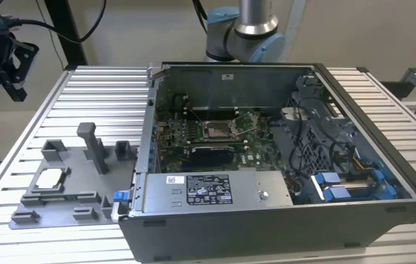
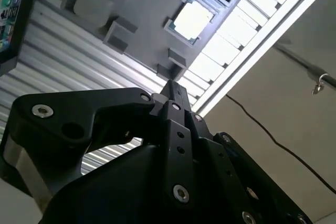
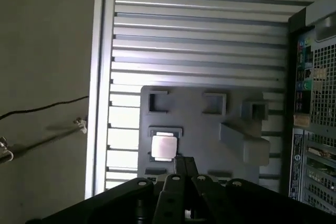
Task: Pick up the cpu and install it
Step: 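Reach for the cpu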
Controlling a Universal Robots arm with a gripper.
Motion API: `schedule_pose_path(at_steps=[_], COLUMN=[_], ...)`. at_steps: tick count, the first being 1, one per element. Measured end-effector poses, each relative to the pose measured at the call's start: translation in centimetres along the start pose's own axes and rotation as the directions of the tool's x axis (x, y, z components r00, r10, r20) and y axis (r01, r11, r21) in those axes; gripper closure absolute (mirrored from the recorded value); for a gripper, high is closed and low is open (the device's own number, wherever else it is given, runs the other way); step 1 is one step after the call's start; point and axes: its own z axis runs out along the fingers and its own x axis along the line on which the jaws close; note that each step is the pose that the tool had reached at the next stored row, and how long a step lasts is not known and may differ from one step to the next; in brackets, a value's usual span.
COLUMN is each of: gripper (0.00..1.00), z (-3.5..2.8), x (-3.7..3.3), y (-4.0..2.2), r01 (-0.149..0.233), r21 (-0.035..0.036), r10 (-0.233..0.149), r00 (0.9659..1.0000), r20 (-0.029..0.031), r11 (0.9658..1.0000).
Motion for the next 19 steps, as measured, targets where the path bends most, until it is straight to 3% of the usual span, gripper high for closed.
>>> schedule_pose_path(at_steps=[8,19], gripper=[1.0,1.0], z=[0.06,0.06], x=[1.37,1.51], y=[0.07,0.08], r01=[0.001,0.001], r21=[-0.0002,-0.0001], r10=[-0.001,-0.001], r00=[1.0,1.0], r20=[0.0001,0.0], r11=[1.0,1.0])
